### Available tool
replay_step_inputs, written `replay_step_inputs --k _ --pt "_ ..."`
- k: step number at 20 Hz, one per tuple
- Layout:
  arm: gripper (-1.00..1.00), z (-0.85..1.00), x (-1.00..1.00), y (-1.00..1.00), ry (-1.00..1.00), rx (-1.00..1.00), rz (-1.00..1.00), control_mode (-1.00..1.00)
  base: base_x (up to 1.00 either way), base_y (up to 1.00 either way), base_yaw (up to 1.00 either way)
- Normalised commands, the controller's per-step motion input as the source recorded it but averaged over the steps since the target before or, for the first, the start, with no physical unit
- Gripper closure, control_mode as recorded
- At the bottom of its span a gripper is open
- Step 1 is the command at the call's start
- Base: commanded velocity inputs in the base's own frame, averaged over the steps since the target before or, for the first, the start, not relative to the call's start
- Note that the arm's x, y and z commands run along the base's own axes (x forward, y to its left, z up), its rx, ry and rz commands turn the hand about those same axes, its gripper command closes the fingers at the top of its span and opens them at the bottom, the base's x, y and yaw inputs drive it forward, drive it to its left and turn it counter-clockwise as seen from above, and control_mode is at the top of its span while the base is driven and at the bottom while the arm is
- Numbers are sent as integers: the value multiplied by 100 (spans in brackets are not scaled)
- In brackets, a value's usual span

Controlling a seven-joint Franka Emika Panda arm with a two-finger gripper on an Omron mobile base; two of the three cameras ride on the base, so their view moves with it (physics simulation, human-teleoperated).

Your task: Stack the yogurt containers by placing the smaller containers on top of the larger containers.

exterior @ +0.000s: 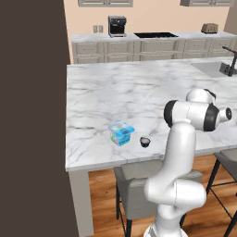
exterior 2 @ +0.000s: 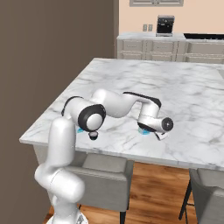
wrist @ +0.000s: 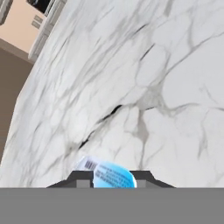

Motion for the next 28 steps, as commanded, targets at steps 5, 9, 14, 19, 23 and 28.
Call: replay_step_inputs --k 5,9,14,19,23,28 --pt "100 22 -1 0 -5 0 0 -100 0 0 0" --pt "100 27 -3 0 -1 0 0 -100 0 0 0" --pt "100 29 -10 0 0 0 0 -100 0 0 0" --pt "100 28 -18 3 0 -1 0 -100 0 0 0" --pt "100 21 -22 16 0 -3 0 -100 0 0 0" --pt "100 17 -26 27 0 -5 0 -100 0 0 0"
